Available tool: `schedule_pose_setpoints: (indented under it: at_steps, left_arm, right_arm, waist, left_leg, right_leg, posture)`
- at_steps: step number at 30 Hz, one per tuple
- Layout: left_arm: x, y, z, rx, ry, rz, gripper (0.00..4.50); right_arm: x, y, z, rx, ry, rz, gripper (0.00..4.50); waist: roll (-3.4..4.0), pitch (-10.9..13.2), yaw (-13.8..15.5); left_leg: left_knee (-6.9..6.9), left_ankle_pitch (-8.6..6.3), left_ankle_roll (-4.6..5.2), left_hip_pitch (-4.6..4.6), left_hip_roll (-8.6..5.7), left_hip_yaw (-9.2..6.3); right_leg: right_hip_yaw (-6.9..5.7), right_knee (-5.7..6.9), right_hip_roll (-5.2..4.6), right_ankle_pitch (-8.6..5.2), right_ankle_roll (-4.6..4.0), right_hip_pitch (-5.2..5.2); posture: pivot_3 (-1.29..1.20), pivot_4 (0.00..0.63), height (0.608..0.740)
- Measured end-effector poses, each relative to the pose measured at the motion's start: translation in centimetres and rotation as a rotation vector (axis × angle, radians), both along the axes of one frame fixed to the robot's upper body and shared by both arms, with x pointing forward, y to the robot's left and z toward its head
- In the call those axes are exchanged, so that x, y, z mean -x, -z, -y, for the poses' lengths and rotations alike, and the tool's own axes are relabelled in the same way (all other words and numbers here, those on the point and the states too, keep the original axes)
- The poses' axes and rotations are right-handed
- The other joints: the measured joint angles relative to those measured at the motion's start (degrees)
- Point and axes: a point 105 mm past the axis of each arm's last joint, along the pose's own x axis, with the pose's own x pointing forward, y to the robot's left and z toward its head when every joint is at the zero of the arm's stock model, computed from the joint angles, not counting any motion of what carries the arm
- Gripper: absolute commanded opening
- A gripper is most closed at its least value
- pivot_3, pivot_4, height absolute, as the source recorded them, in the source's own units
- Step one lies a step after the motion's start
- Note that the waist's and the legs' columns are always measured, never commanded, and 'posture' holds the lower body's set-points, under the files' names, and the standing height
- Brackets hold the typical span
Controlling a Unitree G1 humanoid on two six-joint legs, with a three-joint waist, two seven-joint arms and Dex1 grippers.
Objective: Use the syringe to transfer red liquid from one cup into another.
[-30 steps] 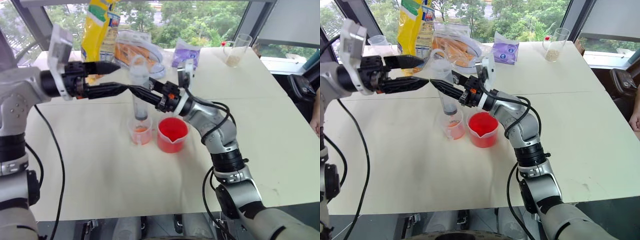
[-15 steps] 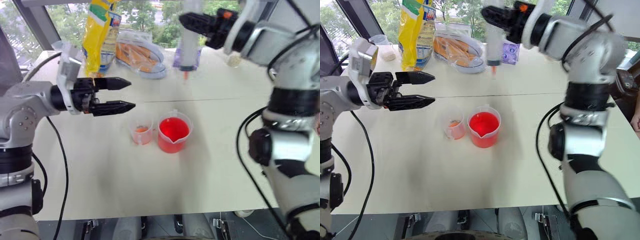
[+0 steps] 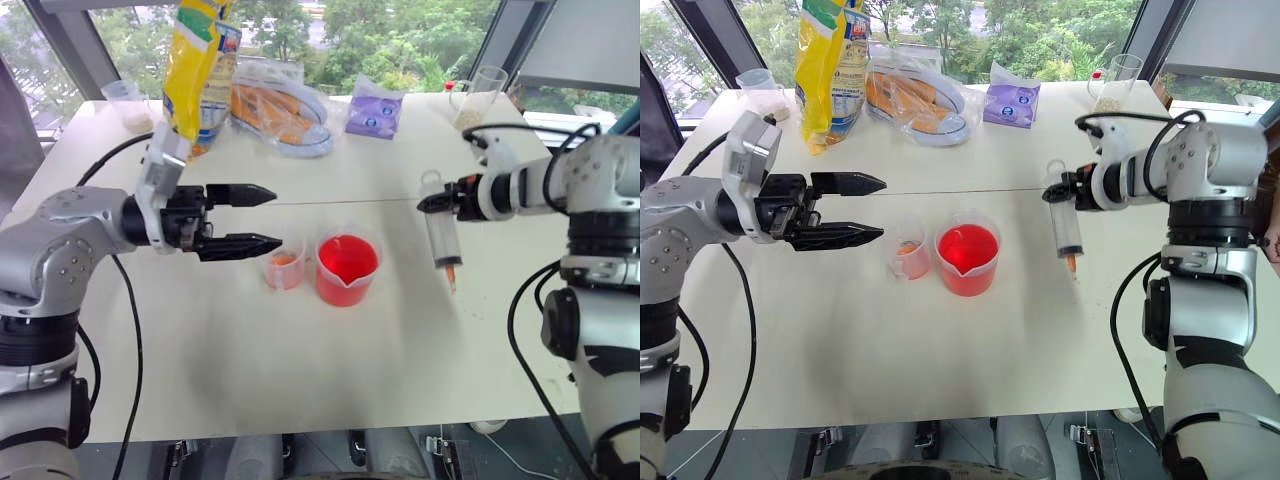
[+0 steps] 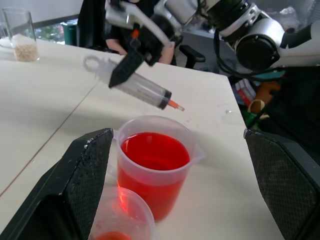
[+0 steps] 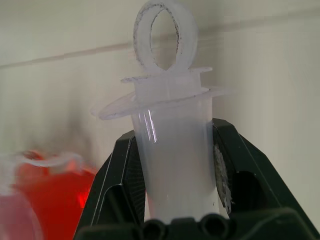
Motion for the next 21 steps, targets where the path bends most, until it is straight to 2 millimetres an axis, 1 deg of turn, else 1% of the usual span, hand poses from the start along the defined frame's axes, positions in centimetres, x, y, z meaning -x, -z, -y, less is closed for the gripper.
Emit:
schedule_pose_setpoints:
  at_steps: [3,5,6,9,10,14,16,18,21]
  left_arm:
    - [0.4,-0.1,0.1,-0.021,0.021,0.025,4.32]
    - [0.6,-0.1,0.1,-0.037,0.037,0.037,4.37]
    - [0.7,0.0,0.1,-0.060,0.048,0.039,4.37]
    - [1.0,0.3,0.3,-0.087,0.080,0.040,4.37]
    - [1.1,0.3,0.4,-0.091,0.089,0.044,4.37]
    - [1.2,0.1,0.3,-0.102,0.099,0.057,4.37]
    - [1.2,0.1,0.2,-0.112,0.096,0.057,4.37]
    - [1.3,0.1,0.1,-0.121,0.096,0.058,4.37]
    - [1.3,0.2,-0.1,-0.128,0.096,0.052,4.37]
  right_arm:
    - [0.4,1.8,0.6,0.020,0.026,-0.047,1.43]
    - [0.7,3.2,0.8,0.035,0.040,-0.083,2.44]
    - [0.8,4.0,0.7,0.035,0.039,-0.102,2.79]
    - [1.0,4.9,0.3,0.039,0.032,-0.126,4.27]
    - [0.9,4.8,0.2,0.043,0.029,-0.119,4.39]
    - [0.9,4.7,0.2,0.058,0.033,-0.110,4.39]
    - [0.9,4.3,0.0,0.055,0.018,-0.088,4.39]
    - [0.9,3.2,-0.2,0.052,-0.009,-0.043,4.39]
    - [1.3,0.8,-0.2,0.087,-0.065,0.058,4.39]
  waist:
    - [0.00,0.00,0.01]
    - [0.00,0.00,0.00]
    - [0.00,0.00,-0.03]
    - [0.01,0.01,-0.08]
    - [0.01,0.00,-0.08]
    - [0.01,0.00,-0.01]
    - [0.01,0.01,0.01]
    - [0.01,0.01,0.01]
    - [0.01,0.01,0.09]
  left_leg:
    - [0.00,0.00,0.00,0.00,0.00,0.00]
    - [0.00,0.00,0.00,0.00,0.00,-0.01]
    - [0.00,0.00,0.00,0.00,0.00,0.00]
    - [0.00,0.00,0.00,0.01,0.01,0.01]
    - [0.00,0.00,0.00,0.01,0.01,0.00]
    - [0.02,0.00,0.00,0.01,0.01,0.00]
    - [0.01,0.00,0.00,0.00,0.01,0.00]
    - [0.01,0.00,0.00,0.00,0.01,-0.02]
    - [0.01,-0.01,0.01,0.00,0.01,-0.03]
  right_leg:
    - [0.00,0.00,0.01,0.00,0.00,0.00]
    - [0.00,0.00,0.02,0.00,0.00,0.00]
    - [0.00,0.00,0.02,0.00,0.00,0.00]
    - [0.02,0.00,0.04,0.00,0.00,-0.01]
    - [0.02,0.00,0.04,0.00,0.00,0.00]
    - [0.02,0.00,0.04,-0.01,0.01,0.00]
    - [0.02,0.00,0.04,-0.01,0.01,0.00]
    - [0.02,0.00,0.04,-0.01,0.01,0.00]
    - [0.01,-0.01,0.04,-0.01,0.02,0.00]
  posture:
    - [0.00,0.150,0.740]
    - [0.00,0.150,0.740]
    - [0.00,0.150,0.740]
    - [0.00,0.150,0.740]
    - [0.00,0.150,0.740]
    - [0.00,0.150,0.740]
    - [0.00,0.150,0.740]
    - [0.00,0.150,0.740]
    - [0.00,0.150,0.740]
